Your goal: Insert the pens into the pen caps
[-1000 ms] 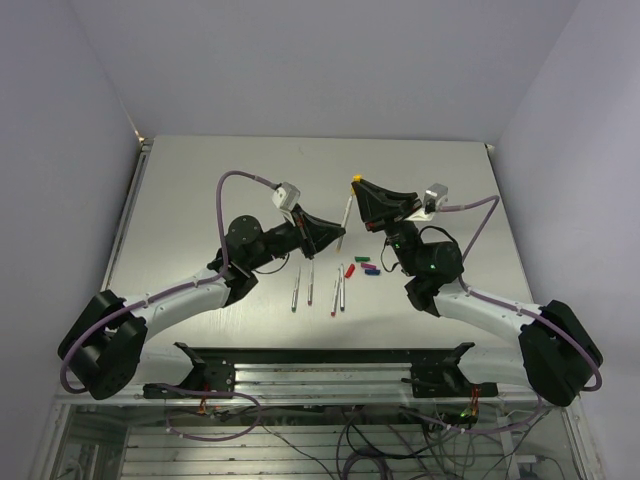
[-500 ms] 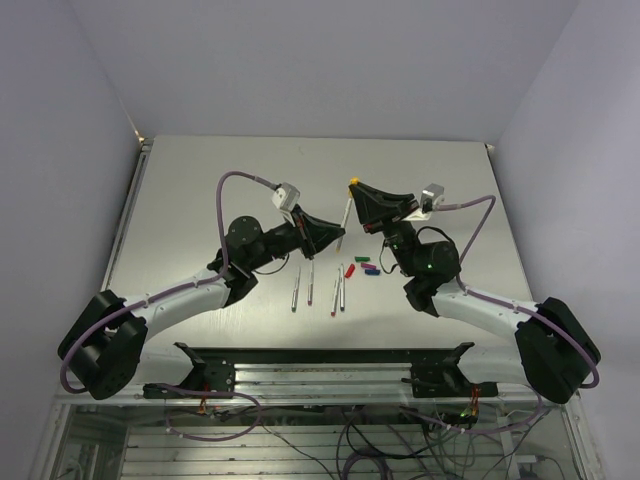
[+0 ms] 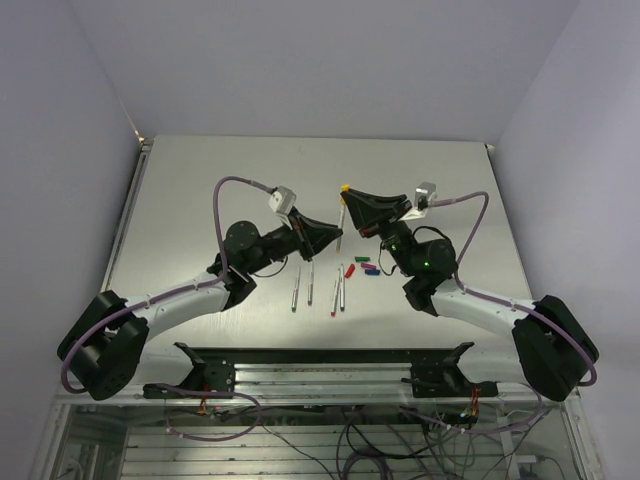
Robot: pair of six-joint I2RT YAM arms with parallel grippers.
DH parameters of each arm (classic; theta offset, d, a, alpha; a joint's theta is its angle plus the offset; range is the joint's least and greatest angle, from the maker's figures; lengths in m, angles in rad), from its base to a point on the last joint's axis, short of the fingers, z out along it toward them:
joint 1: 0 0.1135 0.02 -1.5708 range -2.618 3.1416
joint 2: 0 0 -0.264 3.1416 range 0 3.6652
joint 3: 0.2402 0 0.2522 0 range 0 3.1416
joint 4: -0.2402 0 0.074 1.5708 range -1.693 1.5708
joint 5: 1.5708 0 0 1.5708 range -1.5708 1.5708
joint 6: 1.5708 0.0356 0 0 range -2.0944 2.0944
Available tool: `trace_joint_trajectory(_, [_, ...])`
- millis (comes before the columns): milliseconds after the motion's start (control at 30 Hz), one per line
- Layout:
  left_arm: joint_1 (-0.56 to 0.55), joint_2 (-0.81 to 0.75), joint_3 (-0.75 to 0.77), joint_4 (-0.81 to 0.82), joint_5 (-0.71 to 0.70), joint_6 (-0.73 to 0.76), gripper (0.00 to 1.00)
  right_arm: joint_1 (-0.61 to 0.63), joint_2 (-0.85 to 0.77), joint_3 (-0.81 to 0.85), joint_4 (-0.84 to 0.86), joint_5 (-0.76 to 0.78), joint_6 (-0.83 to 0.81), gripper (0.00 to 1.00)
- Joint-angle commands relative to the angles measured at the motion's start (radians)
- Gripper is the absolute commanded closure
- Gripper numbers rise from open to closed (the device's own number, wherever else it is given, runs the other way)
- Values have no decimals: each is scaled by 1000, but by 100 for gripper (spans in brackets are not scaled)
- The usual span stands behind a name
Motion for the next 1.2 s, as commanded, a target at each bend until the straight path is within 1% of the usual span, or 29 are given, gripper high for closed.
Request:
trace_joint_trajectory(0, [-7,-17,-11,145,-31,-9,93,-2,18,-26,-25,-88,73,100])
trace_joint_trajectory(267, [-7,-34,-11,218,-69,-20,93,-3,51,-24,-68,-190,112,100])
trace_joint_trajectory(500, [-5,-62,-10,247,-91,0,93,-10,101,-27,-63,-293,163,100])
trace_joint_trajectory(833, [-5,-157,-41,193,-196,55,93,-14,114,-62,-86,-278,189,100])
trace_joint_trajectory(1167, [-4,-157,-30,196,-207,64,93,-14,126,-65,-137,-283,188,100])
